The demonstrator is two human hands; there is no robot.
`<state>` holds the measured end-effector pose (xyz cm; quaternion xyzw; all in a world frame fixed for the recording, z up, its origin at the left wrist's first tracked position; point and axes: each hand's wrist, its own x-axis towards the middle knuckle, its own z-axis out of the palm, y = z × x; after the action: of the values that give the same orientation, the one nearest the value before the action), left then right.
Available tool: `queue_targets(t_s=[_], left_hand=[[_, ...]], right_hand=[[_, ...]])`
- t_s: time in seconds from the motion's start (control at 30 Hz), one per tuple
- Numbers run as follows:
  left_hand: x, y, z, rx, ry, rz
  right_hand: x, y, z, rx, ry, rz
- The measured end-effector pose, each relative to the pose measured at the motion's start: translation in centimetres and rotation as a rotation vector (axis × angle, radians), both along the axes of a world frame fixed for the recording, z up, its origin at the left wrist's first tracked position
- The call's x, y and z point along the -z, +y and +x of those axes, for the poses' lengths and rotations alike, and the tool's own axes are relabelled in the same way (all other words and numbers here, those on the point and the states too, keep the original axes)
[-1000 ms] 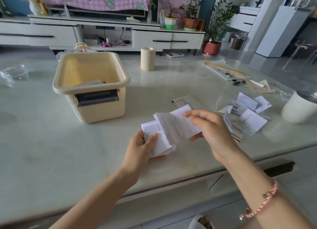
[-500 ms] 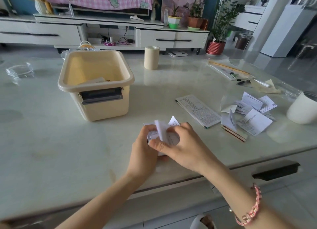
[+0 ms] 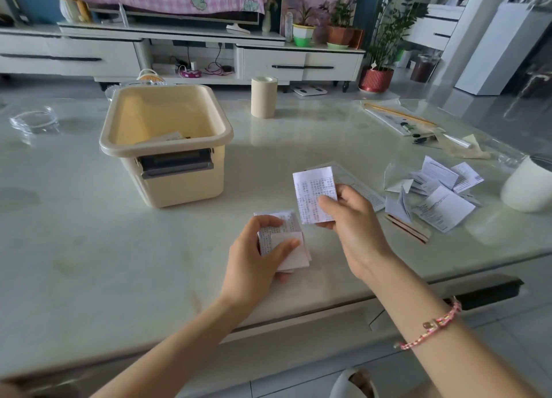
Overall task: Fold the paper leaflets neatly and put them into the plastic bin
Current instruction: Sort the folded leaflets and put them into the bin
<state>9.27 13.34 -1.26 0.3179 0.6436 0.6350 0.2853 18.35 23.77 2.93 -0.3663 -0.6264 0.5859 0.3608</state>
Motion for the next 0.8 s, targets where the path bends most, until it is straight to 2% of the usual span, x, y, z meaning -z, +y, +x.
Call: queue_targets(t_s=[0.13, 0.3, 0.43, 0.57, 0.7, 0.8], left_hand=[[-0.2, -0.2, 0.1, -0.007, 0.004, -0.004], [-0.3, -0.3, 0.2, -0.037, -0.011, 0.014], [-0.2, -0.3, 0.0, -0.058, -0.008, 0.043], [-0.3, 0.3, -0.7, -0.123, -0.057, 0.102], [0.0, 0.6, -0.9, -0.169, -0.097, 0.12], [-0.2, 0.4, -0.6, -0.155, -0.107, 0.124]], right_hand=[[0.6, -0.6, -0.7, -0.015, 0.05, -0.052], [1.5, -0.7, -0.9, -0.002, -0.073, 0.025], [2.5, -0.7, -0.7, -0.085, -0.193, 0.065], [2.5, -0.4, -0.5, -0.143, -0.303, 0.211], [1.9, -1.6, -0.1, -0.209, -0.252, 0.258], [2.4, -2.5, 0.1, -0.075, -0.184, 0.316]])
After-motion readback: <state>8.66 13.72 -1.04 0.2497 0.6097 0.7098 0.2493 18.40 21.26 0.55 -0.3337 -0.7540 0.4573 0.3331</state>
